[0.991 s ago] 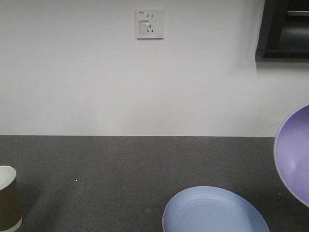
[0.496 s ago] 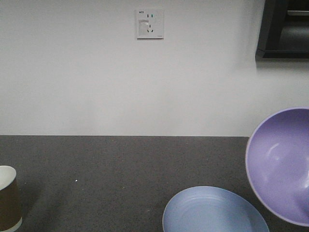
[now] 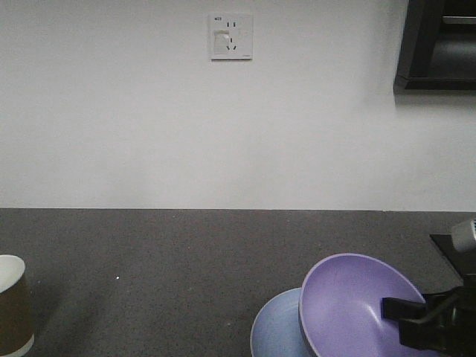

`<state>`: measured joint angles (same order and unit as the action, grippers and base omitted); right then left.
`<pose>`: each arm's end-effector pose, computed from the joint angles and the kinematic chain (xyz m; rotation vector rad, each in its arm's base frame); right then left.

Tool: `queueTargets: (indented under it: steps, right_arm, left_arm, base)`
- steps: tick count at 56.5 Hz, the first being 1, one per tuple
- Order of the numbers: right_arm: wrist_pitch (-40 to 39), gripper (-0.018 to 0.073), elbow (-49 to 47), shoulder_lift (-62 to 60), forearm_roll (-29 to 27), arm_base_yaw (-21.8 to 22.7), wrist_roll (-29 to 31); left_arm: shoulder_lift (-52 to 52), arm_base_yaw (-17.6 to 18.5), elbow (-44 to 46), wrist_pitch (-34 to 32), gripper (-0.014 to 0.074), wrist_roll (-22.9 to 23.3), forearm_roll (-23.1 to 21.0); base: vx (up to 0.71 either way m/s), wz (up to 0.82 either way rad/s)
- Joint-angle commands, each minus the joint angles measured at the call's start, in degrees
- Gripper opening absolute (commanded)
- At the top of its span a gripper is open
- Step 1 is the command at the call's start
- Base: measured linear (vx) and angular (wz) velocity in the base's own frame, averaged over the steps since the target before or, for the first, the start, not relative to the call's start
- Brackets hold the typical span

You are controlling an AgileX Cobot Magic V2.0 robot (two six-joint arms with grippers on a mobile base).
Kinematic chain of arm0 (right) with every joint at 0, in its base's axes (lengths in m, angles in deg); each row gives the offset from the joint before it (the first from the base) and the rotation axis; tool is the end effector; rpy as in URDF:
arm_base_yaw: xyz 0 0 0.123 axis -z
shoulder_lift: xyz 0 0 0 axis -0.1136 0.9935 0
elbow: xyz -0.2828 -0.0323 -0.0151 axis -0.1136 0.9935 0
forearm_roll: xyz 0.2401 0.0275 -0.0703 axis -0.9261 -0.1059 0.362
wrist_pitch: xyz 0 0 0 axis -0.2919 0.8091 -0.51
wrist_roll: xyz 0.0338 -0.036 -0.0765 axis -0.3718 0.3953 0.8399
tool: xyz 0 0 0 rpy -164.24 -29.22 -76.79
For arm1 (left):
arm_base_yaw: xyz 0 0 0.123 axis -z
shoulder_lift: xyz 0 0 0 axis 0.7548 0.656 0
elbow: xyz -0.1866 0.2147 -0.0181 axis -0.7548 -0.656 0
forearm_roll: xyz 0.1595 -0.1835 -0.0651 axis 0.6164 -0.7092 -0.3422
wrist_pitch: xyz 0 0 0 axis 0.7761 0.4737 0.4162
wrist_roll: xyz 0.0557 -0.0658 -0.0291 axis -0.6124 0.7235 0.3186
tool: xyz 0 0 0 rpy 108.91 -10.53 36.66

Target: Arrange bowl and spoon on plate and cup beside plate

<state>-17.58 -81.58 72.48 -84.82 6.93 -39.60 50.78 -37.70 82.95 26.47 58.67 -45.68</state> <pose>0.2159 0.0396 0.3113 -0.2269 2.1516 0.5218 0.1297 -0.0390 0.3883 0.2561 1.7589 -0.2831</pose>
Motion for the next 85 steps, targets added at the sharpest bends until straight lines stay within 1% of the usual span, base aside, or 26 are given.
queueTargets:
  steps: [1,10,19,22,34,47,55,59,63,71,85]
  right_arm:
    - [-0.11,-0.0008,-5.22,3.96,1.46,-0.08,-5.06]
    - [4.18,-0.0008,-13.64,13.98,8.23,-0.08,-13.01]
    - [6.78,-0.0008,-19.98,22.38,13.76,-0.08,-18.40]
    - [7.25,-0.0008,-21.34,24.57,14.45,-0.08,-19.43]
    - [6.43,-0.0008,-22.57,28.15,16.02,-0.08,-19.72]
    - [3.13,-0.0008,-22.57,29.23,15.81,-0.08,-18.89]
    - [2.97,-0.0008,-22.57,30.76,15.91,-0.16,-18.17]
    - [2.57,-0.0008,-22.57,30.96,16.56,-1.00,-18.17]
    - [1.50,-0.0008,-22.57,31.08,18.41,-3.04,-18.27]
    - [-2.13,-0.0008,-22.57,31.13,21.38,-7.04,-21.02]
    - [-3.68,-0.0008,-22.57,32.72,21.84,-7.38,-20.96]
  left_arm:
    - [1.41,0.42,1.40,-3.99,-0.0006,0.68,-1.18]
    - [3.70,0.42,1.40,-3.99,-0.0006,0.68,-1.18]
    - [5.87,0.42,1.40,-4.26,-0.0006,0.63,-1.18]
    - [6.58,0.42,1.40,-4.76,-0.0006,0.63,-1.18]
    - [7.22,0.42,1.40,-6.20,-0.0006,0.57,-1.12]
    - [7.22,0.42,1.40,-7.18,-0.0006,-0.03,-1.12]
    - [7.22,0.42,1.40,-7.39,-0.0006,-0.03,-1.12]
    - [7.22,0.42,1.40,-7.39,-0.0006,-0.03,-1.12]
    - [7.22,0.42,1.40,-7.09,-0.0006,0.13,-1.12]
    - [7.22,0.42,1.40,-6.93,-0.0004,0.67,-1.18]
    - [7.22,0.42,1.40,-6.19,-0.0003,0.67,-1.13]
  base:
    - [0.00,0.00]
    - [0.00,0.00]
    - [0.00,0.00]
    - [0.00,0.00]
    - [0.00,0.00]
    - [0.00,0.00]
    - [0.00,0.00]
    - [0.00,0.00]
    - [0.00,0.00]
    - [0.00,0.00]
    - [0.00,0.00]
